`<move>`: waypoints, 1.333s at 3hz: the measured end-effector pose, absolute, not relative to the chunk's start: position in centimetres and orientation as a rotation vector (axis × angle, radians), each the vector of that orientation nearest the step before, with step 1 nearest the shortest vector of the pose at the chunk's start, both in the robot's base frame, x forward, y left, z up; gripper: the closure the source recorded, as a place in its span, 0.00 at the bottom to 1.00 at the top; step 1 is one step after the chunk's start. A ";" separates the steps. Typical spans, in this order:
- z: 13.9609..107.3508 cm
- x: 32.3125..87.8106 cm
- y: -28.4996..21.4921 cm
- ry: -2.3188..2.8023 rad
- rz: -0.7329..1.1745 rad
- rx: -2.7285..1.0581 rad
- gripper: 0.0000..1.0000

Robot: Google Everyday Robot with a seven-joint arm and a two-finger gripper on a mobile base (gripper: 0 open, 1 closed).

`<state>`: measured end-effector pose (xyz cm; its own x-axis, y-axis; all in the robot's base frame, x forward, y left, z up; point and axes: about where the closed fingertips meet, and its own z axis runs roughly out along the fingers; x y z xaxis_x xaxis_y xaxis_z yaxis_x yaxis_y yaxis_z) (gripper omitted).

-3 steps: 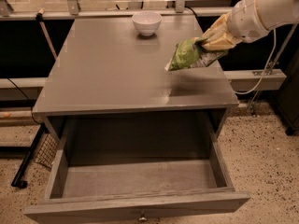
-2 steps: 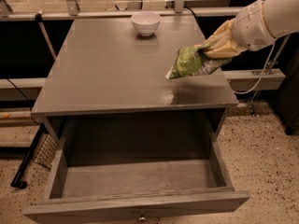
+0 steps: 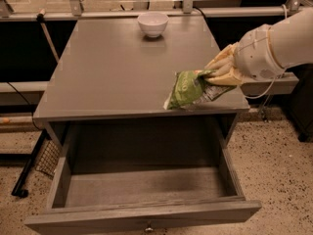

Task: Place green jalapeno chip bag into top drawer

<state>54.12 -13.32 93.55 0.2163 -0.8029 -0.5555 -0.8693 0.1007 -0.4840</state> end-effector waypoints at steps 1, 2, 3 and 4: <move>91.0 50.0 -11.0 1.586 0.148 -1.689 1.00; 91.0 50.0 -11.0 1.586 0.148 -1.689 1.00; 89.8 47.6 -10.6 1.597 0.101 -1.735 1.00; 88.8 45.1 -10.2 1.598 0.063 -1.776 1.00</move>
Offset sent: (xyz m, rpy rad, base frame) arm -0.0567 0.0336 -0.0459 0.0515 0.0525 0.0019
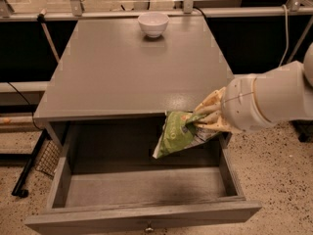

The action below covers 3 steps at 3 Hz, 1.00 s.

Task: Place green jalapeno chip bag into top drawer

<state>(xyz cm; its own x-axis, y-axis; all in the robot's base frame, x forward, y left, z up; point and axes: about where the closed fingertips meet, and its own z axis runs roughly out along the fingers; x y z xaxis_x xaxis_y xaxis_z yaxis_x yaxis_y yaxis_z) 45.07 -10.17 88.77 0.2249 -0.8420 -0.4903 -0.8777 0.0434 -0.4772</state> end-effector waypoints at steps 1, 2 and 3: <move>85.9 43.5 -9.3 1.630 0.070 -1.799 1.00; 82.1 43.2 -8.5 1.670 0.098 -1.793 1.00; 78.9 44.1 -7.8 1.692 0.110 -1.777 1.00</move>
Offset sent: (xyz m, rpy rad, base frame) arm -0.0161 0.0252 -0.1224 -0.0066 0.1207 -0.0533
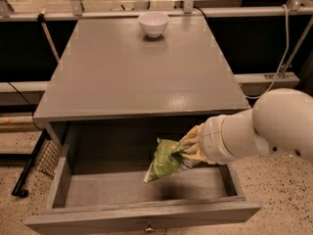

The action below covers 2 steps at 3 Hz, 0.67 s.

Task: Place green jalapeno chip bag into top drawer

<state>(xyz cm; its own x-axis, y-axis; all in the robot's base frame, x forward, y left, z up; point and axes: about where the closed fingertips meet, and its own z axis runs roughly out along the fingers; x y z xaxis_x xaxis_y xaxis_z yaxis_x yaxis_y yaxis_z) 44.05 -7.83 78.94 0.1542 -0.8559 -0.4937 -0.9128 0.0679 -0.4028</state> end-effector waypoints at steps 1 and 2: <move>76.5 45.4 -7.4 1.713 0.115 -1.753 1.00; 74.7 46.9 -7.2 1.756 0.100 -1.715 1.00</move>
Offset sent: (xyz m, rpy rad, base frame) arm 0.0489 0.0070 -0.0667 0.0158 0.0328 -0.1358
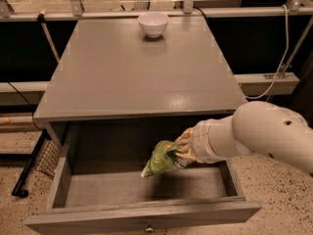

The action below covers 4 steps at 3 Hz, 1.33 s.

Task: Place green jalapeno chip bag into top drawer

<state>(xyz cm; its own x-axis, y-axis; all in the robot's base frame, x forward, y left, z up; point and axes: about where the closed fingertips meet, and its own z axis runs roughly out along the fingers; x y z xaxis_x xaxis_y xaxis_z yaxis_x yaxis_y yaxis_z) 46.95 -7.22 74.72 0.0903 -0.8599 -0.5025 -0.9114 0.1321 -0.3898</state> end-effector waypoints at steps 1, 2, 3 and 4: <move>73.1 48.7 -6.8 1.832 0.078 -1.639 1.00; 72.8 49.8 -6.4 1.889 0.071 -1.568 1.00; 72.8 49.8 -6.4 1.888 0.070 -1.570 1.00; 71.8 50.5 -6.7 1.910 0.065 -1.512 1.00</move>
Offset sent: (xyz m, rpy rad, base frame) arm 0.0440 0.0069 -0.0272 0.0314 0.0316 -0.2336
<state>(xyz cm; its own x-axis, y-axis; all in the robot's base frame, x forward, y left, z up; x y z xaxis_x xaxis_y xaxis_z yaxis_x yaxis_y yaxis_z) 50.47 -6.67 71.83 -0.0834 -0.8394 -0.5371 -0.8740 0.3205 -0.3653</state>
